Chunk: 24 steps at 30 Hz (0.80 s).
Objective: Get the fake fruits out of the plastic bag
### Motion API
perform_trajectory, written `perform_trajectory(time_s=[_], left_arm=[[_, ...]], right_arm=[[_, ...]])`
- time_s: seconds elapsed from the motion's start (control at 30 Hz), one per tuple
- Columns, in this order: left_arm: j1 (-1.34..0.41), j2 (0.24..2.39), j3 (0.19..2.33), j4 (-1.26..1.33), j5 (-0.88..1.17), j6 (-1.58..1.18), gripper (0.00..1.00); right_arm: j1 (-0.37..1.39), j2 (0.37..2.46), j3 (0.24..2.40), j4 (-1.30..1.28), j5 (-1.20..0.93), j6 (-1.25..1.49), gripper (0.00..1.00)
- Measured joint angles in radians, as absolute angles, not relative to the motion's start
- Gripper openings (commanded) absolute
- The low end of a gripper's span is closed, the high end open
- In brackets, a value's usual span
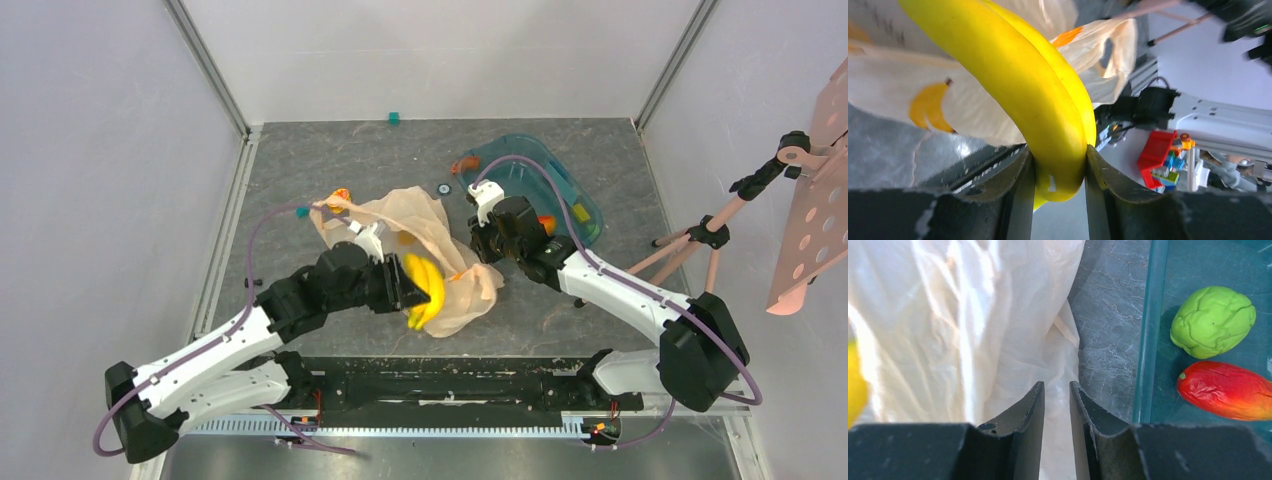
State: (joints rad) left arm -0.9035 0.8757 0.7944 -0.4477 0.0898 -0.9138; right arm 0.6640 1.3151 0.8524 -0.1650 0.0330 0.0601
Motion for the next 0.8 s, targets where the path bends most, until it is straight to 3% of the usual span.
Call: perform_trajectory(time_s=[0.13, 0.3, 0.47, 0.63, 0.8], left_arm=[[-0.906, 0.786, 0.643, -0.456, 0.172, -1.016, 0.02], [-0.917, 0.703, 0.653, -0.526, 0.218, -1.036, 0.02], [-0.918, 0.753, 0.877, -0.572, 0.213, -0.967, 0.02], [-0.918, 0.903, 1.122, -0.544, 0.210, -0.862, 0.02], [-0.904, 1.110, 1.275, -0.505, 0.208, -0.775, 0.02]], right_arm=[[0.664, 1.314, 0.852, -0.162, 0.051, 0.060, 0.29], [0.664, 1.303, 0.852, -0.162, 0.090, 0.064, 0.31], [0.664, 1.210, 0.853, -0.175, 0.160, 0.113, 0.40], [0.664, 1.091, 0.891, -0.233, 0.245, 0.152, 0.55], [0.655, 0.946, 0.929, -0.324, 0.398, 0.216, 0.61]])
